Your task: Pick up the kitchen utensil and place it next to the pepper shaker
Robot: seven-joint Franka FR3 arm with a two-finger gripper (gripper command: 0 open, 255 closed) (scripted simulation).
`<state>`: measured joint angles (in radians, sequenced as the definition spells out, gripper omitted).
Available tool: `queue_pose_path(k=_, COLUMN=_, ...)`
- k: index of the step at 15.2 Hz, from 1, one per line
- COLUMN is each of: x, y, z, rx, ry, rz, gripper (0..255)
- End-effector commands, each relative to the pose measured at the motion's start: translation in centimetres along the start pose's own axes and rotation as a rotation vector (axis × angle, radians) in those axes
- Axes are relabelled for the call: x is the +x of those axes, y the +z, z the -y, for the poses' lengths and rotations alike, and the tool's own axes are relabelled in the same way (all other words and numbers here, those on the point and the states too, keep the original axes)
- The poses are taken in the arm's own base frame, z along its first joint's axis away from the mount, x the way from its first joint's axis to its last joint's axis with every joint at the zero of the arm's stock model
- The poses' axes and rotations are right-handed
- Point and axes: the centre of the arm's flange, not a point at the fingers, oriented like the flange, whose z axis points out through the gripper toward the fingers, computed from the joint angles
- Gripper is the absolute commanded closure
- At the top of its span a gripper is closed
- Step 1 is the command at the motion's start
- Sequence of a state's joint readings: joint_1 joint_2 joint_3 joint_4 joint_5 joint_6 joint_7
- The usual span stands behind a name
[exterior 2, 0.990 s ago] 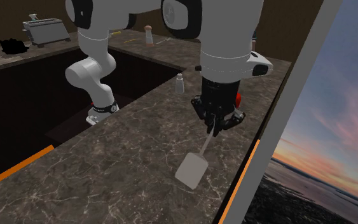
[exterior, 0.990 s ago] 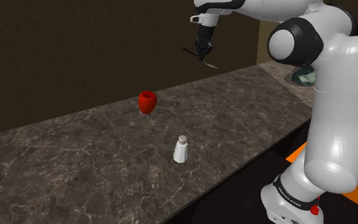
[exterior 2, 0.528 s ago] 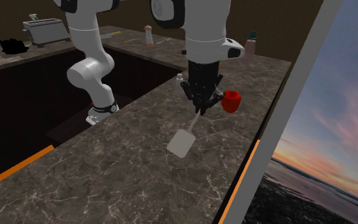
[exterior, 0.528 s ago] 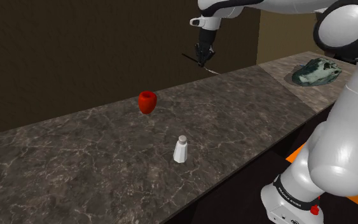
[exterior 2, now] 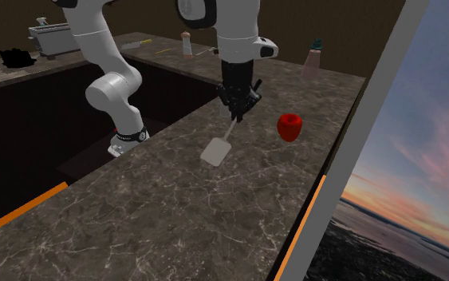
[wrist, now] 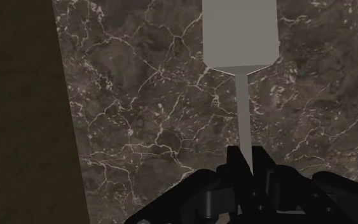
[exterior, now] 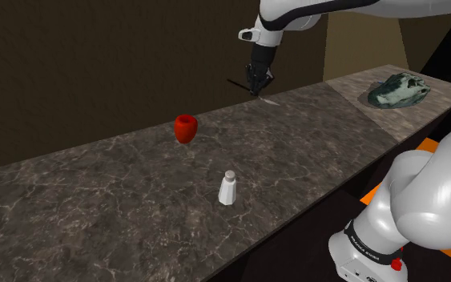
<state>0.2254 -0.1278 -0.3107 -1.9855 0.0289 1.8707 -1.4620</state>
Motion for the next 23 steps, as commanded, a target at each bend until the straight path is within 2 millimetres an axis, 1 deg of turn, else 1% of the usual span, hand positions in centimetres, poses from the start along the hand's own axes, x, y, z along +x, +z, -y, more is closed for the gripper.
queue_pose_path(k=1, x=1.4, y=0.1, z=2.3, rx=0.0, ry=0.001, rz=0.001, gripper=255)
queue_pose_path(k=10, x=8.5, y=0.5, z=11.9, rx=0.0, ry=0.001, rz=0.001, gripper=255)
queue_pose_path(k=11, x=9.5, y=0.6, z=13.2, rx=0.0, ry=0.001, rz=0.001, gripper=255)
queue_pose_path(k=23, x=9.1, y=6.9, z=13.2, rx=0.0, ry=0.001, rz=0.001, gripper=255)
